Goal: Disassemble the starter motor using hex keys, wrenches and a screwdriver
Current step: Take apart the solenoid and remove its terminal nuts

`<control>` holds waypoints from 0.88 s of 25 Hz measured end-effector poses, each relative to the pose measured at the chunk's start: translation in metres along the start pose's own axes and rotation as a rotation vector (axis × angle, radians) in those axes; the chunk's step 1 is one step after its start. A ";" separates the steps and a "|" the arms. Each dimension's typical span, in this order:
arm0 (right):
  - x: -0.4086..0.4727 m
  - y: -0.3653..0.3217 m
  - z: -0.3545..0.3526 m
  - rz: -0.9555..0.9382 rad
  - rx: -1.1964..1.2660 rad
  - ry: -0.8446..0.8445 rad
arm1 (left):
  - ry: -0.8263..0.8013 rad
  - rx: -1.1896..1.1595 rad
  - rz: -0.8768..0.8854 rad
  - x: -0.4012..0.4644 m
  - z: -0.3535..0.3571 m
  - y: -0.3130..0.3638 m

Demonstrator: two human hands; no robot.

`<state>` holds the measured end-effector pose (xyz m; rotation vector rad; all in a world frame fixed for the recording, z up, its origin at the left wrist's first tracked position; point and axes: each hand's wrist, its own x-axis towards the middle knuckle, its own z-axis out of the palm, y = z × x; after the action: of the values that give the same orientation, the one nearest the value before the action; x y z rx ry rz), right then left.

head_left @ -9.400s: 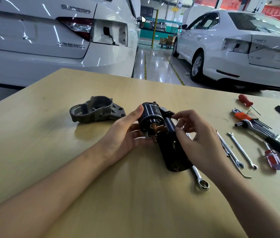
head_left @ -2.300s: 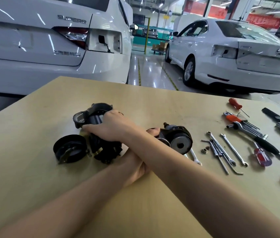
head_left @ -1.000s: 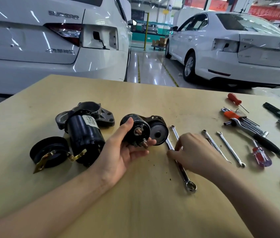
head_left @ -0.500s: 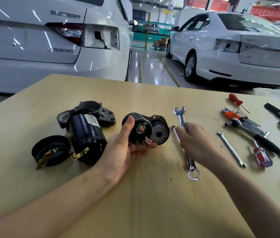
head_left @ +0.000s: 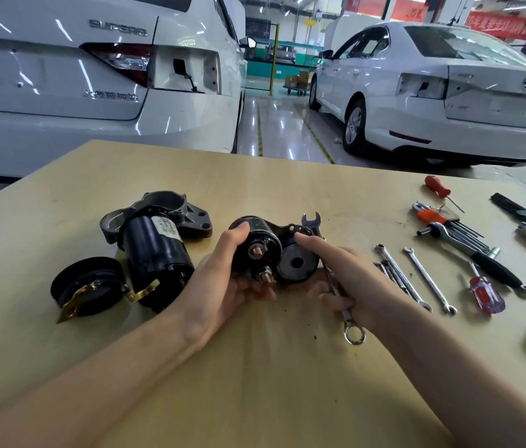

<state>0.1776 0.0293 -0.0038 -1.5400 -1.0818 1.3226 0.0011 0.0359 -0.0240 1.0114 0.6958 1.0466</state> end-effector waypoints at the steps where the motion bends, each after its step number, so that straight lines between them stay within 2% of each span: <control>1: -0.001 0.001 0.001 -0.028 0.011 0.048 | -0.022 0.003 -0.010 0.001 0.000 0.001; 3: -0.005 -0.002 -0.001 -0.163 -0.052 0.130 | -0.070 -0.004 -0.040 0.001 -0.001 0.002; 5: -0.013 -0.008 -0.004 -0.388 -0.182 0.229 | -0.114 -0.016 -0.084 0.000 0.001 0.002; 9: -0.033 -0.020 0.006 -0.830 -0.642 0.572 | -0.158 -0.120 -0.172 -0.003 0.005 0.004; 11: -0.041 -0.023 0.013 -1.038 -0.798 0.653 | -0.134 -0.131 -0.181 -0.005 0.007 0.003; 14: -0.040 -0.019 0.011 -1.248 -0.861 0.701 | -0.047 -0.094 -0.074 -0.008 0.011 -0.002; 17: -0.032 -0.007 0.000 -1.401 -0.756 0.627 | -0.019 0.139 0.146 -0.014 0.010 0.000; 22: -0.025 0.002 -0.007 -1.307 -0.548 0.388 | -0.022 0.325 0.401 -0.018 0.005 0.003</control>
<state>0.1830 0.0046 0.0025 -0.9330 -1.7640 -0.1658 -0.0023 0.0182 -0.0196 1.4847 0.6726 1.2898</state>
